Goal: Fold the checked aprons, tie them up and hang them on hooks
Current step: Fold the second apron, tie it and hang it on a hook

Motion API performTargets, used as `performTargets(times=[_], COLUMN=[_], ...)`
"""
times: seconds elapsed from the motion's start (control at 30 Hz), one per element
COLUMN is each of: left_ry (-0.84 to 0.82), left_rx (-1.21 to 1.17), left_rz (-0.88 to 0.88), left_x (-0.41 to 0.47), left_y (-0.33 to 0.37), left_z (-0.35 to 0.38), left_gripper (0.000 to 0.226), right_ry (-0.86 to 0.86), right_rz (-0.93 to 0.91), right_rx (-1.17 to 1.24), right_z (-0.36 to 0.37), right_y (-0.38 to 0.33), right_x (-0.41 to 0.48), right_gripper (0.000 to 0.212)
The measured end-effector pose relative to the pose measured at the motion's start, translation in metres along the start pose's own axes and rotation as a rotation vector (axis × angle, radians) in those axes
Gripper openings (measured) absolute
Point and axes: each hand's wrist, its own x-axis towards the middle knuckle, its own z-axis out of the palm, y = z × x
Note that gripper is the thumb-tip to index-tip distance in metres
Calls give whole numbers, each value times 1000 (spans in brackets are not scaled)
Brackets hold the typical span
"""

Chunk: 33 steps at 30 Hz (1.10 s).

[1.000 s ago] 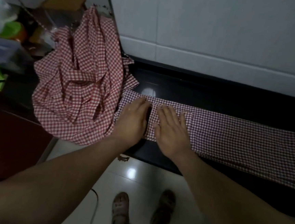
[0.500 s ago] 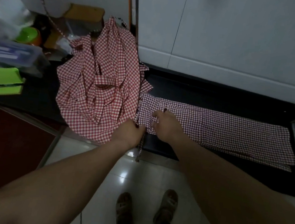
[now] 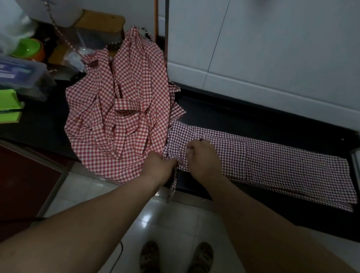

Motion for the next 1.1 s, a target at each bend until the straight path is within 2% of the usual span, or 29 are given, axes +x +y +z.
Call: performTargets(times=[0.07,0.13,0.2,0.33,0.4,0.47,0.53,0.63,0.73,0.77,0.83,0.87,0.93,1.0,1.1], left_ry=[1,-15,-45,-93,-59,-37,-106,-239,-268,-246,-227,-229,-218,-193,-159], left_rx=[-55,-105,-188,-185,-116,55,198,465,449,439,503,536,570,545,486], left_rz=[-28,-53,-89,-93,24,241,442,622,637,619,610,617,585,472,276], left_x=[20,25,14,15,12,1,-14,-23,-15,-10,0,5,12,16,21], left_y=[-7,0,21,36,39,46,54,53,47,46,42,39,41,50,68], left_z=[1,3,5,11,14,22,35,56,65,67,67,68,74,79,89], left_gripper=[65,74,67,27,20,23,28,43,32,28,28,26,20,25,44], right_ry=[104,-13,-156,-187,-251,-349,-466,-487,-286,-228,-221,-217,-244,-253,-299], right_rz=[119,258,263,259,313,419,483,519,600,626,628,619,532,473,586], right_rx=[75,221,293,348,429,672,879,1103,901,836,804,753,531,380,444], right_z=[-4,-8,-9,-12,-17,-32,-51,-65,-63,-59,-60,-60,-66,-65,-62], right_y=[7,19,31,39,36,27,25,39,61,71,76,79,85,90,100], right_x=[5,9,13,19,22,20,20,21,25,26,26,27,25,21,18], right_gripper=[15,16,19,18,24,41,55,50,67,59,26,22,30,40,49])
